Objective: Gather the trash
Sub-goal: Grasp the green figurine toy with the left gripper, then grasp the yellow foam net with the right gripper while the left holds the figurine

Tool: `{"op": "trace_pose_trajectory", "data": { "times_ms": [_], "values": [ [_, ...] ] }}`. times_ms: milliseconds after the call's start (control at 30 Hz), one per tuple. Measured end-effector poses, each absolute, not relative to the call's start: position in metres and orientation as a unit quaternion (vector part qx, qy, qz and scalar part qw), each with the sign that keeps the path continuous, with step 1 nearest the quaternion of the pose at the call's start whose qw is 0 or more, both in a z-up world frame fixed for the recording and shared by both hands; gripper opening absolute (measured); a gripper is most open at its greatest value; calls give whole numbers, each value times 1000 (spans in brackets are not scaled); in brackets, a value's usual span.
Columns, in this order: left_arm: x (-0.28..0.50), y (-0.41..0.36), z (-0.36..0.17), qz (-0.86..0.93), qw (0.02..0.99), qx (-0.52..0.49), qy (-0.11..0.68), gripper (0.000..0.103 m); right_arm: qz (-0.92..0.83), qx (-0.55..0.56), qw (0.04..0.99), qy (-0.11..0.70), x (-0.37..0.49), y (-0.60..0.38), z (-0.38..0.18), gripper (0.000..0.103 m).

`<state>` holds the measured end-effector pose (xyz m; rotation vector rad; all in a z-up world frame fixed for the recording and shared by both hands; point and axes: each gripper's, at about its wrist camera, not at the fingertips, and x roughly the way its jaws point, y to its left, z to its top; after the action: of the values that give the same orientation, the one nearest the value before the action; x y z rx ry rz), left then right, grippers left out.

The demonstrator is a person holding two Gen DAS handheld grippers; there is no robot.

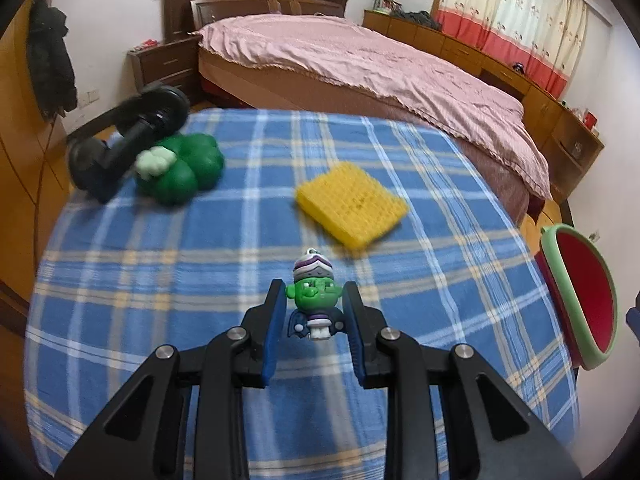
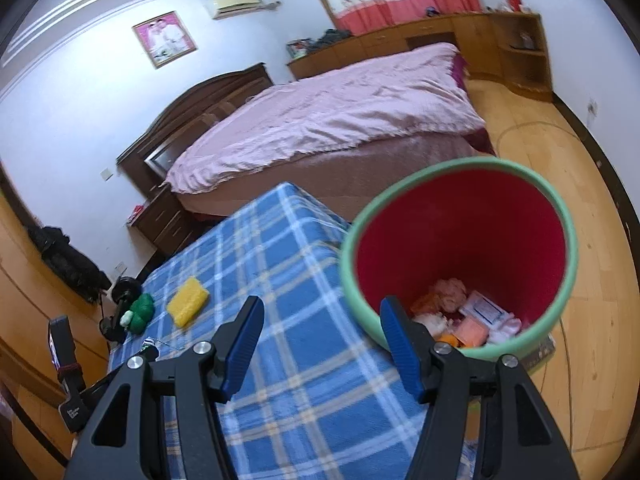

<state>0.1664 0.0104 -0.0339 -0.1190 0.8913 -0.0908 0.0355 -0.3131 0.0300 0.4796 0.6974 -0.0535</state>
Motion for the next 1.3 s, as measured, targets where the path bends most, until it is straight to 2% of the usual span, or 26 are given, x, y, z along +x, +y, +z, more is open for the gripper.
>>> {"op": "trace_pose_trajectory", "data": {
  "times_ms": [233,500,1300],
  "values": [
    [169,43,-9,-14,912,-57,405,29,18,201,921,332,55,-277,56,64],
    [172,81,3,14,920,-78,384,29,63,174,918,350,86,-224,58,64],
    [188,131,-48,66,914,-104,387,29,102,126,877,453,197,-112,-27,64]
  ]
}}
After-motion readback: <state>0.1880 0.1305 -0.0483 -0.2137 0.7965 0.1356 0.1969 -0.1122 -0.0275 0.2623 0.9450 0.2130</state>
